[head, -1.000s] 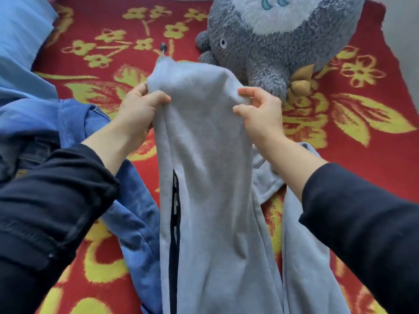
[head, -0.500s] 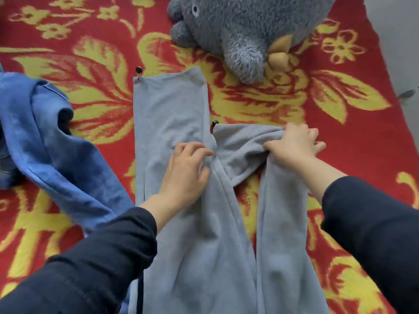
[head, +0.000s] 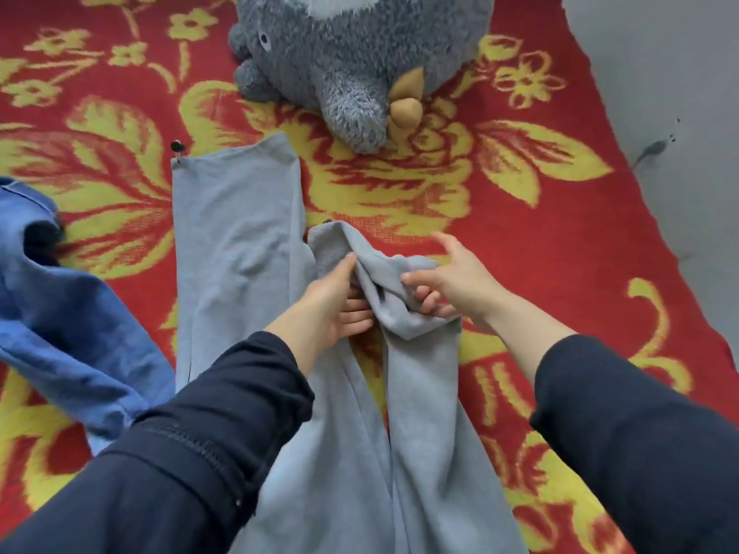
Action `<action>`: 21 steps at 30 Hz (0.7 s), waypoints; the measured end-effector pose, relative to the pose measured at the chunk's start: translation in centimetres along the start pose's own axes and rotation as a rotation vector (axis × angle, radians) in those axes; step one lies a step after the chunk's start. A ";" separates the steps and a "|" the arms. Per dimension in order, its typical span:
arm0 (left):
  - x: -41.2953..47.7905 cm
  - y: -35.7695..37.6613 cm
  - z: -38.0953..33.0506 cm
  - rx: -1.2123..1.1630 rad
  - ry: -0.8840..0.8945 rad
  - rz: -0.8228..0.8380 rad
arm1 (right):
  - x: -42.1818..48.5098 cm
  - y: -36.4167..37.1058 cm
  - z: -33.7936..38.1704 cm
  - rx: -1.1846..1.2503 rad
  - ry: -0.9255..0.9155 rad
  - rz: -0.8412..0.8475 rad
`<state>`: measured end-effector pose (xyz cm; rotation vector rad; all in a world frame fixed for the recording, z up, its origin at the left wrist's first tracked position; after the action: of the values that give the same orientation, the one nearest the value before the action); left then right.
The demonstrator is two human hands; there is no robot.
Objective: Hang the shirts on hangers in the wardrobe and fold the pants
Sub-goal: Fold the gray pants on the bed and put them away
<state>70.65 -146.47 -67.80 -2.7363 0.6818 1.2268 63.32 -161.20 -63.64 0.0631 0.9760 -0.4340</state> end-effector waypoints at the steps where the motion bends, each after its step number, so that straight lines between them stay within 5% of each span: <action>1: 0.2 0.1 0.0 0.013 -0.002 -0.005 | 0.2 0.3 0.1 -0.183 -0.041 -0.007; 3: 0.4 0.1 -0.2 0.069 0.012 -0.031 | 0.0 0.6 0.5 -0.579 -0.191 -0.159; 5: 0.3 0.4 -1.1 0.075 0.089 -0.051 | -0.9 -0.1 1.3 -0.652 -0.322 -0.327; 9: -0.8 2.7 -8.9 0.085 0.488 0.081 | -3.6 -4.7 5.0 -0.231 -0.517 -0.612; 13: -2.2 2.9 -18.3 0.106 0.857 -0.014 | -3.3 -5.6 8.7 0.066 -0.541 -0.368; 16: -0.9 1.1 -17.5 0.325 0.783 -0.106 | -1.9 -5.9 7.5 0.095 -0.404 -0.263; 21: -0.4 -3.0 -5.0 0.612 0.523 -0.226 | -1.0 -6.5 -2.8 -0.324 -0.093 -0.378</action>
<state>75.21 -144.84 -64.46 -2.4866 0.6204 0.1854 58.15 -166.06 -63.49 -0.4374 0.9569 -0.6129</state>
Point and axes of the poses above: each hand's wrist, its own x-axis towards the middle knuckle, its own y-axis out of the palm, z = x × y, the point moved 6 cm from there along x, towards the middle knuckle, and after that the axes turned 15 degrees about y, right-handed, at the moved point
